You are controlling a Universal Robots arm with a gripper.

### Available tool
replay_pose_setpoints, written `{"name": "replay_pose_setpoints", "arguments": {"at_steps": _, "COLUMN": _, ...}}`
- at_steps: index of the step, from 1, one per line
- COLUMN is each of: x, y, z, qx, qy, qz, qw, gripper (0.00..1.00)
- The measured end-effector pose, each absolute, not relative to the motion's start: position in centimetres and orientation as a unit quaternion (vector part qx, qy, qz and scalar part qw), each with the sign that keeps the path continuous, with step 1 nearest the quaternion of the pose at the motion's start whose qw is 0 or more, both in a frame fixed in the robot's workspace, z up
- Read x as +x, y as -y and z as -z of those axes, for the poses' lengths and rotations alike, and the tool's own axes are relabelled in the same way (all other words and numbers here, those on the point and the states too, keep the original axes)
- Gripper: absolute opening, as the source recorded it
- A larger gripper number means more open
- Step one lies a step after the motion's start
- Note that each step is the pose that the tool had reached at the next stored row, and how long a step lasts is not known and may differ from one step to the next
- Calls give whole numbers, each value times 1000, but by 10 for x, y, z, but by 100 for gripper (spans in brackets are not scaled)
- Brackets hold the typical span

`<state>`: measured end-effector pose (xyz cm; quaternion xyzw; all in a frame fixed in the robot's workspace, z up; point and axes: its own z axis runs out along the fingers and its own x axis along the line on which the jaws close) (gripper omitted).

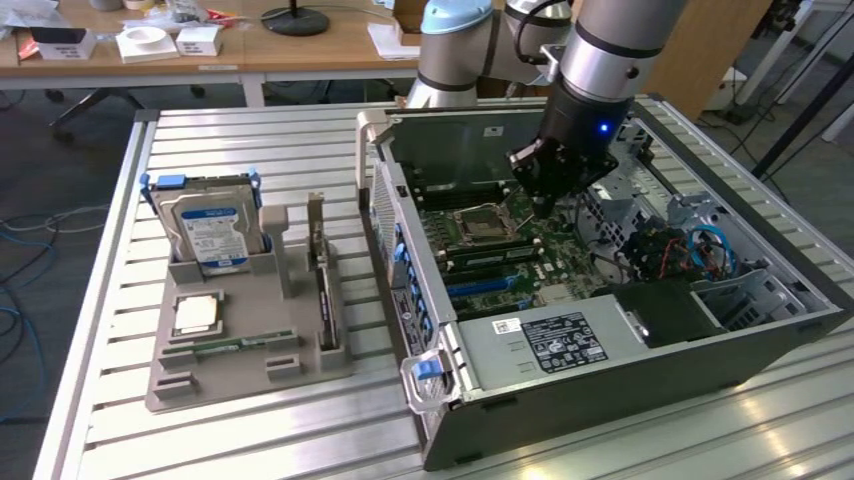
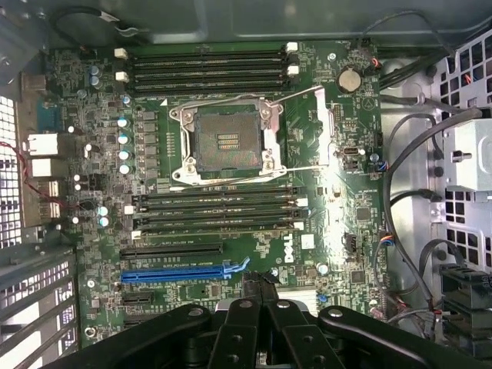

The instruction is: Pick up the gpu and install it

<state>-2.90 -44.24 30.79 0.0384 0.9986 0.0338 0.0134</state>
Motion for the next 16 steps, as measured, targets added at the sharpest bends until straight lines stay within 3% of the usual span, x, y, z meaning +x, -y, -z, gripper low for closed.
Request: {"name": "replay_pose_setpoints", "arguments": {"at_steps": 16, "x": -29, "y": 442, "z": -318, "qx": 38, "qy": -999, "qz": -34, "qw": 12, "gripper": 10}}
